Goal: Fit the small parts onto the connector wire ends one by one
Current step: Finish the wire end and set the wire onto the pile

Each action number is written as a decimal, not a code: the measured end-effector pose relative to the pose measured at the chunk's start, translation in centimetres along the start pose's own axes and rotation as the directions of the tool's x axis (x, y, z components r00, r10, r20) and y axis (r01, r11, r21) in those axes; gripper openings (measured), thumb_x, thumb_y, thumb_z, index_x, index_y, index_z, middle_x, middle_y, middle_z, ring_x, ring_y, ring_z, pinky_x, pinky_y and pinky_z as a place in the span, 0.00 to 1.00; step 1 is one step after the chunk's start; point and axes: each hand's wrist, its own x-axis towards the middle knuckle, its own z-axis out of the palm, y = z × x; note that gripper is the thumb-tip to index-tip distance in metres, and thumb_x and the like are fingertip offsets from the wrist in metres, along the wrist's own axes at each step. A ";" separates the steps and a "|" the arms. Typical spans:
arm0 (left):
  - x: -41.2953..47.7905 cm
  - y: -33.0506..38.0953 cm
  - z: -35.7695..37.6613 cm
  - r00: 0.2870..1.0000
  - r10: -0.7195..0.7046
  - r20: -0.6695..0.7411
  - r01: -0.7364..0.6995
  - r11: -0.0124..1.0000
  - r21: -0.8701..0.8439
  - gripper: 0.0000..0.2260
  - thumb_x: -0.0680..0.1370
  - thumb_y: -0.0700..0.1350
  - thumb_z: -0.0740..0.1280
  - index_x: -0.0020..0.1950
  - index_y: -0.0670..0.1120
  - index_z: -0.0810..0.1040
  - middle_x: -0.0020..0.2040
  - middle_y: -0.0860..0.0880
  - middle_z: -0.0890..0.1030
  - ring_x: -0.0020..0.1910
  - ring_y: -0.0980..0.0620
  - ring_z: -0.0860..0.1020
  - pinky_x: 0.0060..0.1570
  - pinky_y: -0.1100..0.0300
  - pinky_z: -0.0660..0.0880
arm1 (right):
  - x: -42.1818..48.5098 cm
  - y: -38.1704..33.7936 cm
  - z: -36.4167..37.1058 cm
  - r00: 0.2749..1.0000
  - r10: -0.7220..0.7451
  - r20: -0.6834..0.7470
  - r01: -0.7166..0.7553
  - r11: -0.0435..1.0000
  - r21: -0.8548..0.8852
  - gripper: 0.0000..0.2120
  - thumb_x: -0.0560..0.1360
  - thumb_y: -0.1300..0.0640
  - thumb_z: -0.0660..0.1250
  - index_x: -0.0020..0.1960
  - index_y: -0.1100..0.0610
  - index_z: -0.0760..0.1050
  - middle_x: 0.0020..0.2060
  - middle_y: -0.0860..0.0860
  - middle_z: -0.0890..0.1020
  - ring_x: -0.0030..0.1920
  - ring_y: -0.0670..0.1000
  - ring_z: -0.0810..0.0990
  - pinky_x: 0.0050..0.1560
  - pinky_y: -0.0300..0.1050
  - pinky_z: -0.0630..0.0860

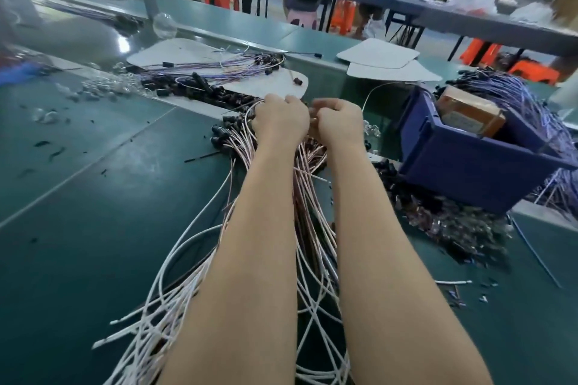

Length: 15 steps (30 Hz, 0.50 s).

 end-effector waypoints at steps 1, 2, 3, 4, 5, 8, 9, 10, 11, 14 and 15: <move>-0.1 -0.1 -0.1 1.000 -0.017 0.004 0.017 0.999 -0.048 0.20 0.83 0.47 0.53 0.70 0.37 0.66 0.69 0.38 0.70 0.67 0.40 0.69 0.68 0.50 0.65 | -0.1 0.2 -0.8 1.000 -0.015 -0.025 0.012 0.993 -0.119 0.13 0.73 0.70 0.56 0.45 0.59 0.76 0.39 0.56 0.80 0.36 0.53 0.78 0.45 0.48 0.79; -0.1 -0.2 -0.4 1.000 -0.026 0.001 0.026 0.995 -0.098 0.19 0.82 0.45 0.53 0.70 0.37 0.66 0.68 0.38 0.71 0.66 0.40 0.70 0.67 0.49 0.67 | -0.2 0.6 -1.8 0.999 -0.030 -0.039 0.019 0.962 -0.273 0.11 0.73 0.68 0.58 0.42 0.56 0.76 0.41 0.57 0.81 0.40 0.55 0.78 0.50 0.52 0.78; -0.1 -0.5 -0.6 0.999 -0.041 -0.011 0.039 0.988 -0.152 0.18 0.82 0.44 0.53 0.69 0.37 0.67 0.67 0.37 0.72 0.66 0.39 0.71 0.66 0.48 0.68 | -0.4 0.9 -3.1 0.999 -0.024 -0.026 0.011 0.908 -0.419 0.09 0.73 0.65 0.61 0.38 0.55 0.76 0.42 0.57 0.82 0.42 0.56 0.78 0.52 0.54 0.78; -0.2 -0.7 -0.8 0.998 -0.054 -0.031 0.048 0.982 -0.182 0.17 0.81 0.42 0.53 0.68 0.37 0.68 0.66 0.37 0.72 0.65 0.39 0.72 0.63 0.48 0.69 | -0.9 1.0 -4.1 1.000 0.006 0.012 0.001 0.855 -0.519 0.08 0.73 0.62 0.63 0.37 0.56 0.77 0.41 0.57 0.82 0.41 0.55 0.77 0.51 0.54 0.78; -0.3 -1.0 -1.0 0.996 -0.073 -0.050 0.060 0.974 -0.221 0.16 0.81 0.41 0.53 0.66 0.37 0.69 0.65 0.38 0.73 0.64 0.40 0.72 0.62 0.49 0.70 | -1.3 1.1 -4.9 0.997 0.047 0.068 0.002 0.805 -0.593 0.07 0.73 0.58 0.66 0.38 0.59 0.79 0.40 0.58 0.83 0.39 0.54 0.76 0.48 0.52 0.78; -1.4 -1.4 -1.0 0.993 -0.102 -0.063 0.077 0.945 -0.319 0.10 0.81 0.40 0.53 0.59 0.43 0.70 0.61 0.41 0.75 0.57 0.42 0.74 0.52 0.54 0.70 | -2.9 1.3 -4.9 0.965 0.153 0.214 0.040 0.718 -0.695 0.14 0.73 0.50 0.70 0.44 0.63 0.81 0.36 0.55 0.82 0.32 0.49 0.75 0.38 0.44 0.77; -1.8 -1.4 -0.8 0.992 -0.112 -0.065 0.083 0.935 -0.345 0.10 0.81 0.40 0.53 0.58 0.43 0.71 0.60 0.40 0.75 0.59 0.42 0.74 0.52 0.54 0.70 | -3.5 1.5 -4.4 0.959 0.151 0.241 0.060 0.721 -0.690 0.15 0.74 0.48 0.70 0.45 0.62 0.80 0.38 0.55 0.83 0.34 0.48 0.76 0.39 0.45 0.78; -2.1 -1.5 -0.7 0.990 -0.122 -0.069 0.089 0.927 -0.365 0.11 0.81 0.40 0.53 0.59 0.42 0.72 0.60 0.39 0.76 0.60 0.41 0.74 0.54 0.52 0.71 | -3.8 1.8 -3.7 0.963 0.120 0.241 0.077 0.734 -0.675 0.14 0.74 0.47 0.69 0.46 0.59 0.79 0.41 0.54 0.82 0.37 0.49 0.77 0.42 0.46 0.77; -2.4 -1.5 -0.6 0.989 -0.129 -0.074 0.093 0.923 -0.373 0.12 0.80 0.39 0.53 0.59 0.41 0.73 0.58 0.39 0.77 0.60 0.40 0.74 0.55 0.51 0.71 | -4.1 2.1 -3.1 0.975 0.073 0.210 0.084 0.754 -0.651 0.13 0.75 0.46 0.68 0.48 0.57 0.78 0.45 0.54 0.82 0.41 0.50 0.77 0.44 0.46 0.76; -2.5 -1.5 -0.5 0.990 -0.113 -0.083 0.070 0.911 -0.407 0.08 0.79 0.39 0.54 0.47 0.47 0.71 0.37 0.49 0.71 0.39 0.48 0.71 0.38 0.58 0.67 | -4.3 2.4 -1.0 0.984 -0.081 0.160 0.159 0.808 -0.567 0.14 0.77 0.51 0.64 0.62 0.53 0.74 0.54 0.55 0.79 0.54 0.55 0.76 0.56 0.49 0.74; -2.5 -1.4 -0.5 0.990 -0.111 -0.082 0.067 0.907 -0.416 0.07 0.79 0.39 0.54 0.44 0.47 0.69 0.35 0.51 0.68 0.35 0.50 0.67 0.33 0.57 0.64 | -4.1 2.4 -0.5 0.973 -0.087 0.214 0.200 0.780 -0.593 0.17 0.77 0.53 0.61 0.66 0.50 0.72 0.57 0.58 0.77 0.57 0.58 0.75 0.59 0.51 0.73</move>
